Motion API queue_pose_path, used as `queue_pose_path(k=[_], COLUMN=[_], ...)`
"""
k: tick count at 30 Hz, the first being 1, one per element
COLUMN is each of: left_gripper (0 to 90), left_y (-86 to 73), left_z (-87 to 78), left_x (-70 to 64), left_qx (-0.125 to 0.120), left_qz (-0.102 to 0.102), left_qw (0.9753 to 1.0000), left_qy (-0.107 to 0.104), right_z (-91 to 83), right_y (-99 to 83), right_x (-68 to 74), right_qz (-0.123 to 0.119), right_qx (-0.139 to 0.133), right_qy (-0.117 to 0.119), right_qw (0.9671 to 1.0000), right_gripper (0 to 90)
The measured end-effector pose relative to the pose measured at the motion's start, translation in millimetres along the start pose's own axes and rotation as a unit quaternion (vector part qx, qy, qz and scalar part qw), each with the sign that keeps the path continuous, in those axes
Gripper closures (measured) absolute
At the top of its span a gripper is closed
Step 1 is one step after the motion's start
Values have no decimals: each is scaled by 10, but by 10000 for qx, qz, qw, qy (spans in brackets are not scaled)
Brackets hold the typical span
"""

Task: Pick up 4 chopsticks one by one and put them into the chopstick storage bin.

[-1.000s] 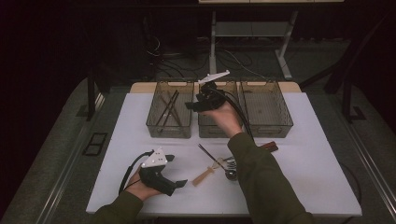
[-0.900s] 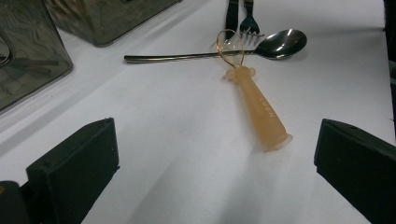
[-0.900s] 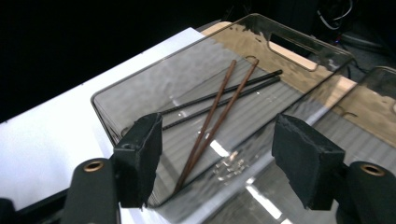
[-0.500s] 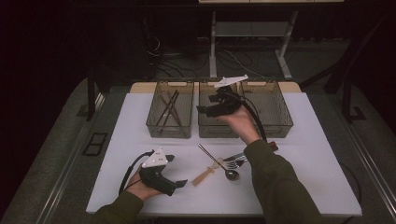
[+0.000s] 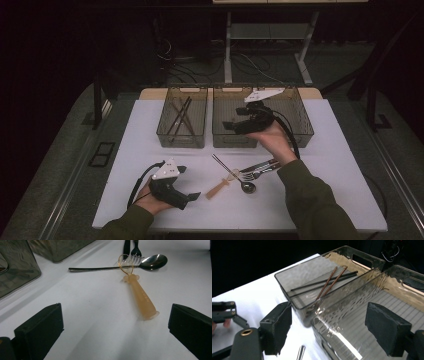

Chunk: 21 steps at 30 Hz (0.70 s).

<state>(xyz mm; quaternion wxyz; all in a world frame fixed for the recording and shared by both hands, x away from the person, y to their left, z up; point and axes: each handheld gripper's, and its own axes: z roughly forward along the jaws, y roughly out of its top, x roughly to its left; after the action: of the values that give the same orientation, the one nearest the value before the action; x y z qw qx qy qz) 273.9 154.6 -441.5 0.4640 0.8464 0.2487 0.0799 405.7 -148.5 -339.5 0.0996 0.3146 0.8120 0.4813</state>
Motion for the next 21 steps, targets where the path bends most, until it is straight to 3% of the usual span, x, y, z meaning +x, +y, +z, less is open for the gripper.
queue_pose_path(k=[21], left_gripper=[0], left_y=[2], left_z=[-1], left_x=[-9], left_qx=[44], left_qz=[25], left_qw=[10000], left_qy=[27], right_z=[-409], right_y=[-474], right_x=[-35], right_qz=[41], right_qx=[40], right_qy=[-31], right_qw=[10000], right_gripper=[216])
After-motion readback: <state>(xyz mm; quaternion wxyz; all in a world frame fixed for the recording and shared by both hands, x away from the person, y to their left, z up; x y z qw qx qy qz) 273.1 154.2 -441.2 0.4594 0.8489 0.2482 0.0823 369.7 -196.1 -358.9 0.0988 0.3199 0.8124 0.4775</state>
